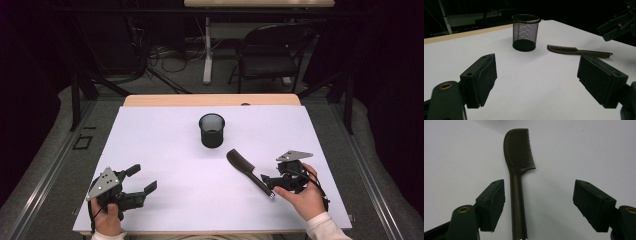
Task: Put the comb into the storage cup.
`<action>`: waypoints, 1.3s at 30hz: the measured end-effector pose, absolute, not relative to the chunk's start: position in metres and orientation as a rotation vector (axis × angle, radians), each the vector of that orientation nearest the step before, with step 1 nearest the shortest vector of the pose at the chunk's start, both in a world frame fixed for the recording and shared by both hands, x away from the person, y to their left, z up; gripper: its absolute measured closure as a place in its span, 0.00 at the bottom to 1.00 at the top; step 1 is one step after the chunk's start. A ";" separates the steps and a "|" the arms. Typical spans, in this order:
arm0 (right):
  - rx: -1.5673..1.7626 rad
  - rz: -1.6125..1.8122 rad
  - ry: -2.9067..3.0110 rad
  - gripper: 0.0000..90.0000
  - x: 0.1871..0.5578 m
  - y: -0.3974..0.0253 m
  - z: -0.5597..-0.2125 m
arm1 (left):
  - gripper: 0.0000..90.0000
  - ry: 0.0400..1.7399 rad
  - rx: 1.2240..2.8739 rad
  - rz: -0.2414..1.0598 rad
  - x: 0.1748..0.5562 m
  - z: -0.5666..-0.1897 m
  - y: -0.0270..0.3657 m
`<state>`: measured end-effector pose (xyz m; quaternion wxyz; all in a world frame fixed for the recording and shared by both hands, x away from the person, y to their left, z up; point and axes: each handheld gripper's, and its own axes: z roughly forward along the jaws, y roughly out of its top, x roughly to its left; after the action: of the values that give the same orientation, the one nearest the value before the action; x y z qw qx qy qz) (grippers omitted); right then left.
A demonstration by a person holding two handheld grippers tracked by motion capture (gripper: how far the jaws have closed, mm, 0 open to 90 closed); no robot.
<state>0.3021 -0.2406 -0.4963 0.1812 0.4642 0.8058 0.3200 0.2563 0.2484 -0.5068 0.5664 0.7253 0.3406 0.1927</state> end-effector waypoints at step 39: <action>1.336 0.648 2.501 0.17 0.342 -0.204 -0.499 | 0.18 0.796 1.721 0.446 0.256 -0.508 0.246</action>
<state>0.3416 -0.2043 -0.4985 0.1160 0.4563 0.8541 0.2212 0.2563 0.2465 -0.5082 0.5621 0.7307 0.3381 0.1895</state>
